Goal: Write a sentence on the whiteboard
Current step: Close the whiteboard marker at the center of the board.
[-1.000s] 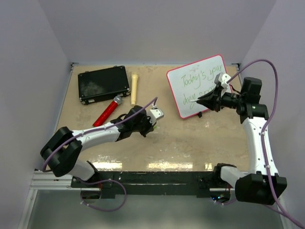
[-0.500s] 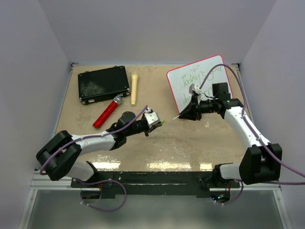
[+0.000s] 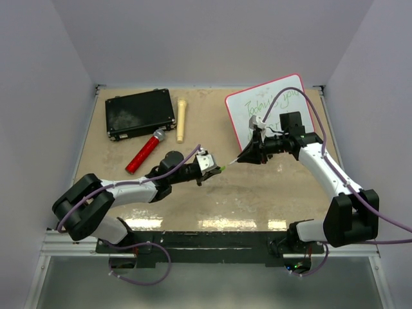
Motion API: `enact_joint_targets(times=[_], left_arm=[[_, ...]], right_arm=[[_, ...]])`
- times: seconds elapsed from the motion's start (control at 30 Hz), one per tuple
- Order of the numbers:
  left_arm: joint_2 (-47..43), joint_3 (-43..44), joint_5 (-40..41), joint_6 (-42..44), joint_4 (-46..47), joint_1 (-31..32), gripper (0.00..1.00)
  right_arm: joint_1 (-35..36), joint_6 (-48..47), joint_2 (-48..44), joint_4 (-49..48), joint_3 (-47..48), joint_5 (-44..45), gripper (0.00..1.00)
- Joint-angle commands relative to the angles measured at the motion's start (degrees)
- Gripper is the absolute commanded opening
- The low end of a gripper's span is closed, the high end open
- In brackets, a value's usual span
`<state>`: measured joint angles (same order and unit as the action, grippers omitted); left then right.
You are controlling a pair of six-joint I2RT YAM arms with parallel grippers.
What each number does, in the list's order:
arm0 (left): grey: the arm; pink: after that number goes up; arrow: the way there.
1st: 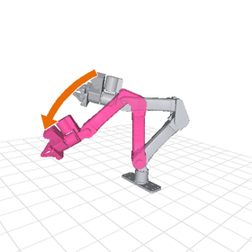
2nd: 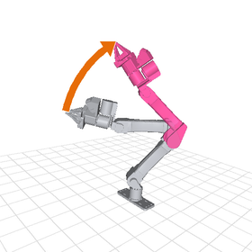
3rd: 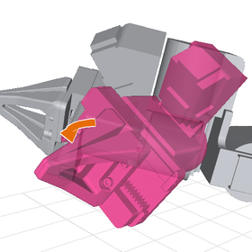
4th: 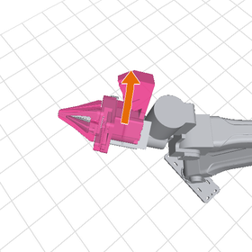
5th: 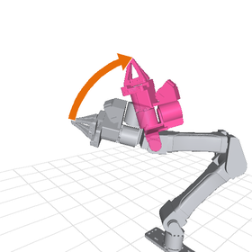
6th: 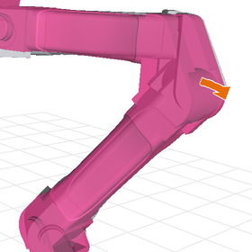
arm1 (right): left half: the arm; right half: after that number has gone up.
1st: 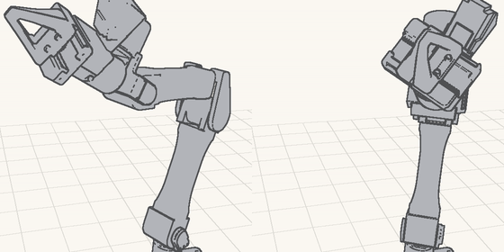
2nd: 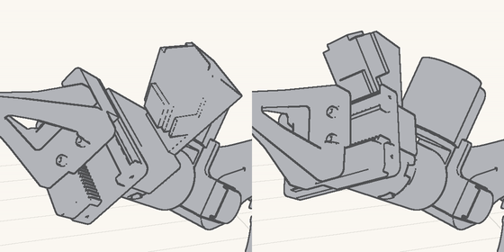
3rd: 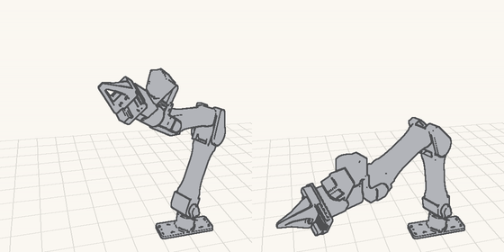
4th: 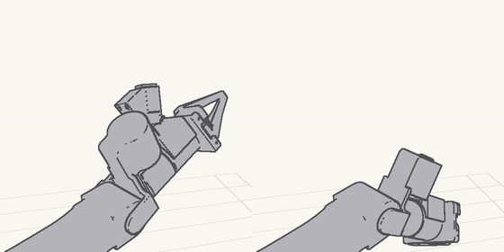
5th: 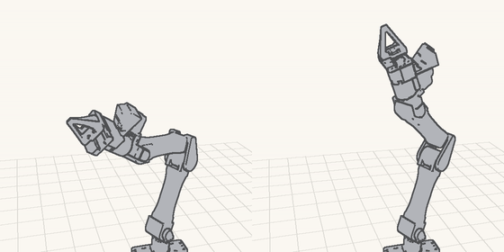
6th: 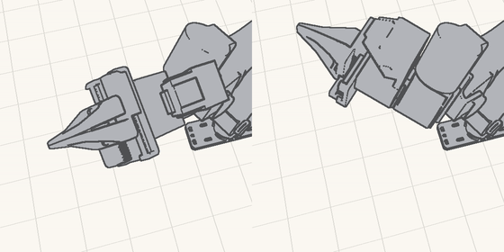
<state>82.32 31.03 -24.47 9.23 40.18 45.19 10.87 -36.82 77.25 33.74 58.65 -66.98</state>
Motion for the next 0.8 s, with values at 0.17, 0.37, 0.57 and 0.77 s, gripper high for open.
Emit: enact_joint_targets(times=[0.17,0.37,0.57,0.77], left_arm=[[0.91,1.93,-3.13,0.87,3.59,0.34,0.00],[1.00,2.20,-3.30,0.70,3.15,0.43,0.00],[1.00,2.37,-2.96,0.52,2.80,0.43,0.00],[0.82,2.37,-2.51,0.17,2.44,0.34,0.00]], right_arm=[[1.60,1.49,0.27,-3.06,0.59,0.53,0.00],[2.40,2.10,0.53,-3.85,0.23,1.24,0.00],[2.75,2.45,0.71,-4.29,-0.03,2.29,0.00],[3.28,2.89,0.79,-4.56,-0.21,3.08,0.00]])
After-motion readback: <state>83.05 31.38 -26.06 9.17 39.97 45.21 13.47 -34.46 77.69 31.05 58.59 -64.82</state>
